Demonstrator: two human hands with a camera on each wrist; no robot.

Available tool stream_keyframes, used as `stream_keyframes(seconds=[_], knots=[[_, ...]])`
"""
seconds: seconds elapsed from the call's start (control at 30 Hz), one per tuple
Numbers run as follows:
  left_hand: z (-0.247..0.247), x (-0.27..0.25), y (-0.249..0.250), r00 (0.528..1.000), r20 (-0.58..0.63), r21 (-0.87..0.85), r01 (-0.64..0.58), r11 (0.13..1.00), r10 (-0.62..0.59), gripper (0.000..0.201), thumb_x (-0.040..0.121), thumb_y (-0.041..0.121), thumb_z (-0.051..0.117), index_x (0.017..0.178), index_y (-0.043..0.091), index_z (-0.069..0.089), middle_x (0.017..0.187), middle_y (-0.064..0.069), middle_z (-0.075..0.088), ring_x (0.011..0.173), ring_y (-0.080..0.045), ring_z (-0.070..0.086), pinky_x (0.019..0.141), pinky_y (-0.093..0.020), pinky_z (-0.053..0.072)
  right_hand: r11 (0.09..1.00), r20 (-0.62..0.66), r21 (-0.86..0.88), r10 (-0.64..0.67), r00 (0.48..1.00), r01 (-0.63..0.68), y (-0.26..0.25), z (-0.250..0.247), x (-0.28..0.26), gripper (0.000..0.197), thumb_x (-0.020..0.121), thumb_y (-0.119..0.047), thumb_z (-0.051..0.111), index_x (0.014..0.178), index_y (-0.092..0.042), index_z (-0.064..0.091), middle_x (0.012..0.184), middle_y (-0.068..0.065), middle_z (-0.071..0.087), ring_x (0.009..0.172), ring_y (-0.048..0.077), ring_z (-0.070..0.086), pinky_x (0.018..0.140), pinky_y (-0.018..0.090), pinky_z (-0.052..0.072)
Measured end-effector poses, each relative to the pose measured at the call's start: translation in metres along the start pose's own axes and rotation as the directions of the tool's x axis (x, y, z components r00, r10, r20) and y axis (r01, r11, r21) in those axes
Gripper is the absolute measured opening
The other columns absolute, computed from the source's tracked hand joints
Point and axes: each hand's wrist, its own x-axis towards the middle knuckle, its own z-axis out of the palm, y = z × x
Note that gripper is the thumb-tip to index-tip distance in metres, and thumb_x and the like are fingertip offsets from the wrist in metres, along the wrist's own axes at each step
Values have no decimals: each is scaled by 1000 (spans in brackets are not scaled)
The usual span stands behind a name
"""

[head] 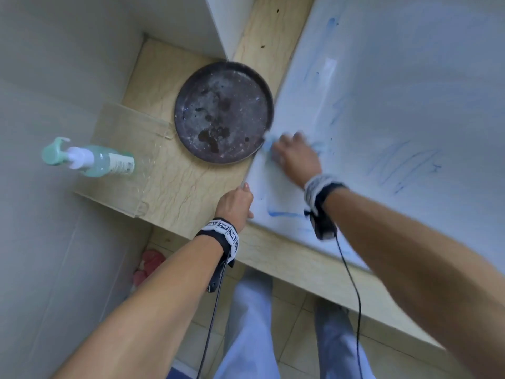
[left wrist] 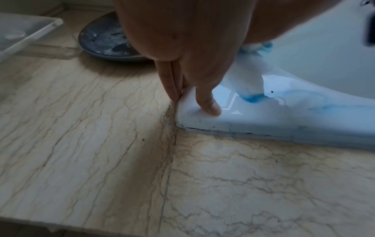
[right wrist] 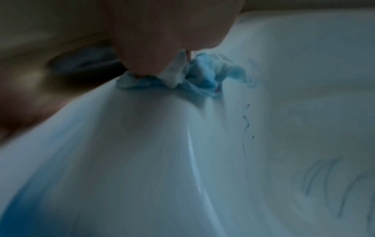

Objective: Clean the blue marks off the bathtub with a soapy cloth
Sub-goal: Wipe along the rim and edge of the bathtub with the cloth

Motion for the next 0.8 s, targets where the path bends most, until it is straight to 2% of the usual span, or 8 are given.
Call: stream_keyframes(seconds=[0.1,0.2,0.33,0.5,0.6,0.7,0.73,0.8], knots=[[5,1,-2,1000,-17,11,13,1000,-13,84,88,27,73,151,-1,25,120,-11,64,103,-26,65,81,-32,54,953,-69,-40,296,953,-299,42,-25,55,26,99,-27,51,112,-7,62,111,18,56,106,40,50,73,45,47],[11,0,-5,999,-37,-19,5,1000,-6,85,89,23,72,153,0,21,120,-9,65,102,-26,65,77,-31,50,943,-62,-97,313,948,-318,52,-28,67,25,99,-27,52,114,-8,60,114,16,56,111,40,50,71,46,45],[12,-5,-6,998,-66,-65,18,998,-22,82,89,20,73,153,3,24,119,-7,66,99,-25,65,76,-31,50,969,-83,-67,230,969,-236,19,-7,31,22,97,-25,53,106,-7,63,104,16,59,100,39,54,70,46,46],[6,-12,-6,995,-86,-112,40,993,-50,65,86,24,75,141,9,44,102,-13,69,92,-31,67,72,-33,49,996,-20,67,-61,998,62,-48,22,-44,15,93,-27,62,96,-12,66,91,8,58,83,30,51,62,44,46],[3,-14,-5,994,-80,-161,66,985,-80,35,84,25,76,113,13,59,87,-8,70,82,-29,69,67,-33,50,966,50,104,-244,969,238,-67,36,-76,7,91,-20,65,94,-14,67,89,5,56,81,27,48,64,44,45],[3,-13,-5,994,-75,-163,68,984,-81,44,84,26,77,120,11,57,88,-10,71,85,-30,69,64,-32,46,906,98,8,-422,901,423,-49,31,-57,12,87,-21,71,97,-15,66,89,6,57,78,28,50,56,39,43],[4,-13,-5,995,-82,-148,51,988,-63,55,85,26,76,131,9,51,90,-11,71,89,-31,68,64,-31,42,911,81,-54,-405,911,409,-38,28,-43,14,84,-20,74,95,-15,65,89,7,58,76,29,51,56,39,43],[6,-12,-5,993,-109,-128,29,991,-43,73,88,25,74,147,7,36,97,-9,71,97,-28,66,66,-26,37,980,-67,-109,-176,982,168,-18,15,-13,13,84,-19,74,91,-12,65,88,12,60,74,33,56,56,39,47]])
